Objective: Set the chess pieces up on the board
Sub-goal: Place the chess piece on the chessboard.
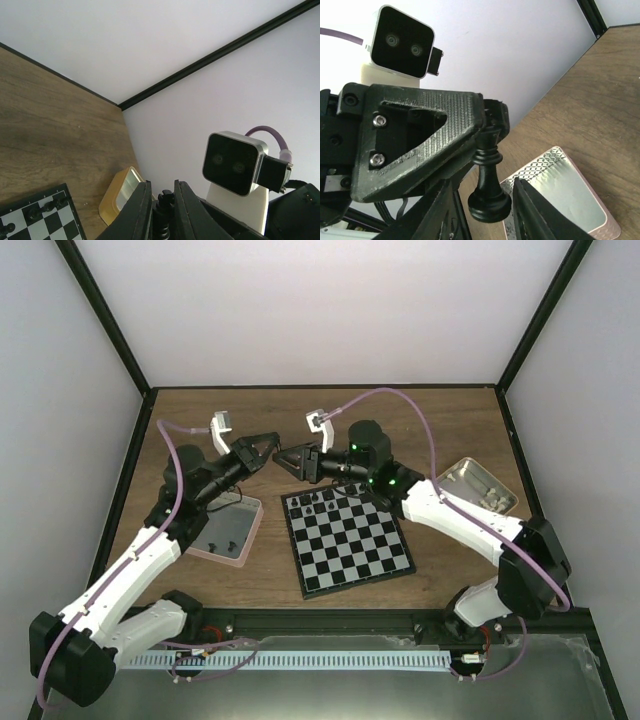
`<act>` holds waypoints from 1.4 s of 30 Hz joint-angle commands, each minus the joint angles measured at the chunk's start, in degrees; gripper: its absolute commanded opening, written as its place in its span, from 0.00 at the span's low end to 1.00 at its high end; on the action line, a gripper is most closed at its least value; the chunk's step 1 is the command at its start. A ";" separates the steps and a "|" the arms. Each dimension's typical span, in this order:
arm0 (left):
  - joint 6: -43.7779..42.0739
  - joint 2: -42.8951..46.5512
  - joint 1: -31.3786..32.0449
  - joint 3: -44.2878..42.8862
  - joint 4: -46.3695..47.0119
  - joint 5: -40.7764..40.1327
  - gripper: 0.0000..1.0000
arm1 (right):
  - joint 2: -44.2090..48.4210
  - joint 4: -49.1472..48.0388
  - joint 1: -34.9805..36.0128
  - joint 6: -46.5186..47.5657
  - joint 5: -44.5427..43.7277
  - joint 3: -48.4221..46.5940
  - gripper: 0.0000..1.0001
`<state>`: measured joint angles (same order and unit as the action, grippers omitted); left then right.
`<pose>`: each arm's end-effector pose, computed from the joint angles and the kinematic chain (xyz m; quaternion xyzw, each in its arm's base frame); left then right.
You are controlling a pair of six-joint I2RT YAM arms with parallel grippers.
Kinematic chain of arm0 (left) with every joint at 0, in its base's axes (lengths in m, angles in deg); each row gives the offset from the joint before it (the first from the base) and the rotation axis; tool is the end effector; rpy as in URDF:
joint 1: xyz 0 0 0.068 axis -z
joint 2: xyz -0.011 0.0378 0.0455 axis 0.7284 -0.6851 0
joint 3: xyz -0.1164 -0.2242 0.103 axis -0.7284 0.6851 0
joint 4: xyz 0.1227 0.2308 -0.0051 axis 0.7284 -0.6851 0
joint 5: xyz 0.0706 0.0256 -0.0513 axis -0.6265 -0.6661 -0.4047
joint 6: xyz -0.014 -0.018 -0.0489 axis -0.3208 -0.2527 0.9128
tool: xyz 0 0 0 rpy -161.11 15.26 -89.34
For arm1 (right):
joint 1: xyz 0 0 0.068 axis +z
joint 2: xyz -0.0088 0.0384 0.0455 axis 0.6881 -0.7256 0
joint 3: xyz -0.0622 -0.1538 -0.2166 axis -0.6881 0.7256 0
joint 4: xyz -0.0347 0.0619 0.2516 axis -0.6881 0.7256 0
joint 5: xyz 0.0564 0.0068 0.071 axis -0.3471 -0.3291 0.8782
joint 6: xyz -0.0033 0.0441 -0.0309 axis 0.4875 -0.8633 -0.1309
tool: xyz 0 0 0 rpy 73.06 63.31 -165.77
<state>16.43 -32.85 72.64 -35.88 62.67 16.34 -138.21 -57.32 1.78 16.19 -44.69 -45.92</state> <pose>0.2028 -0.1119 0.3393 -0.0801 0.7051 -0.5566 0.4321 0.2292 0.2562 0.3365 -0.2199 0.7072 0.5671 0.3604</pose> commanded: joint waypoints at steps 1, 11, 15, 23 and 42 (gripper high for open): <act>0.96 0.09 -0.14 -0.12 2.37 1.51 0.08 | -0.67 -1.53 0.40 -0.21 0.20 -2.83 0.29; -8.99 2.04 -0.27 -4.48 -10.72 1.14 0.65 | 1.27 2.83 0.45 12.32 -3.02 -1.70 0.08; -22.60 1.73 -0.64 -11.44 -23.10 5.85 0.80 | 4.68 6.54 0.45 23.75 -4.35 0.41 0.09; -29.52 -4.57 -1.54 -19.77 -37.90 16.91 0.76 | 8.60 10.67 0.45 34.03 -4.05 1.72 0.09; -30.16 -8.76 -3.85 -20.07 -37.94 28.38 0.29 | 9.50 16.45 0.45 40.42 -3.02 2.25 0.08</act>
<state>-13.38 -40.37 69.10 -55.53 24.40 41.61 -130.02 -41.65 1.89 54.76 -48.63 -43.52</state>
